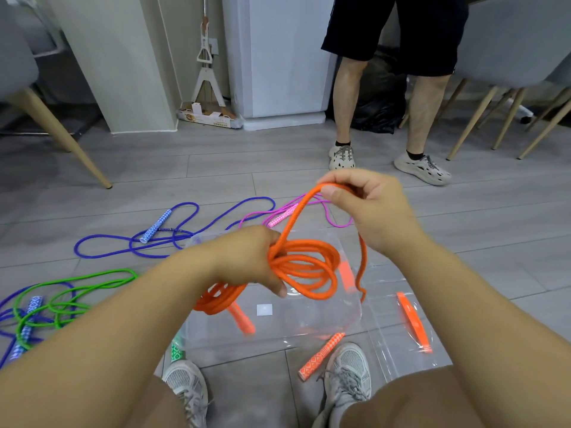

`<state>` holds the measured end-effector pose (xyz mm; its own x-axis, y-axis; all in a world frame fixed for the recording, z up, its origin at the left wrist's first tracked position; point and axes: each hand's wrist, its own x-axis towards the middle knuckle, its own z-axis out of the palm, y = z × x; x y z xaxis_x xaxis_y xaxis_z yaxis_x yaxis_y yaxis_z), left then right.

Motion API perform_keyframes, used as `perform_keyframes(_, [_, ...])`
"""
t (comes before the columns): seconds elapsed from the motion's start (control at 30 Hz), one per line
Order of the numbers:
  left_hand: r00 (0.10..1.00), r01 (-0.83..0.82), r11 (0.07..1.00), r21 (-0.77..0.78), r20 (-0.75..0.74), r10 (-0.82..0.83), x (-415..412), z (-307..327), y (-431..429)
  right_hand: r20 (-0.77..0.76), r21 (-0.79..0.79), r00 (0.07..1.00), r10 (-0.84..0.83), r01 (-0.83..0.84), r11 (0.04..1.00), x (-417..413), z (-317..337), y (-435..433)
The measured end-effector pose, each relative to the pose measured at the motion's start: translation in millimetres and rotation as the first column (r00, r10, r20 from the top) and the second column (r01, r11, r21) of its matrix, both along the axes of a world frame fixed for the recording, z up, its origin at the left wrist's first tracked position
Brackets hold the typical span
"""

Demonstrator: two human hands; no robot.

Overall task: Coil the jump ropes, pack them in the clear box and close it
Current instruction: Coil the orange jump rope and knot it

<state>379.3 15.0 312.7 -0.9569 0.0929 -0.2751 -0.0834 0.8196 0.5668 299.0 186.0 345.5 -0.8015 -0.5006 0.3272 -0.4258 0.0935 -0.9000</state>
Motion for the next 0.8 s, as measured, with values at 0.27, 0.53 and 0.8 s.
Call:
perform_keyframes(0.27, [0.971,-0.134,0.809,0.572,-0.087,0.223,5.4,22.5,7.6,0.033,0.291,0.994,-0.107,0.093,0.952,-18.3,-30.4,-1.3])
perform_keyframes(0.53, [0.761,-0.377,0.632,0.677,-0.162,0.628,-12.6,7.7,-8.3,0.067,0.548,0.981,0.181,-0.188,0.815,12.2,-23.1,0.8])
perform_keyframes(0.8, [0.799,-0.469,0.861,0.197,-0.319,0.509,-12.6,3.1,-6.9,0.062,0.638,0.947,0.315,-0.28,0.717,32.1,-5.5,5.3])
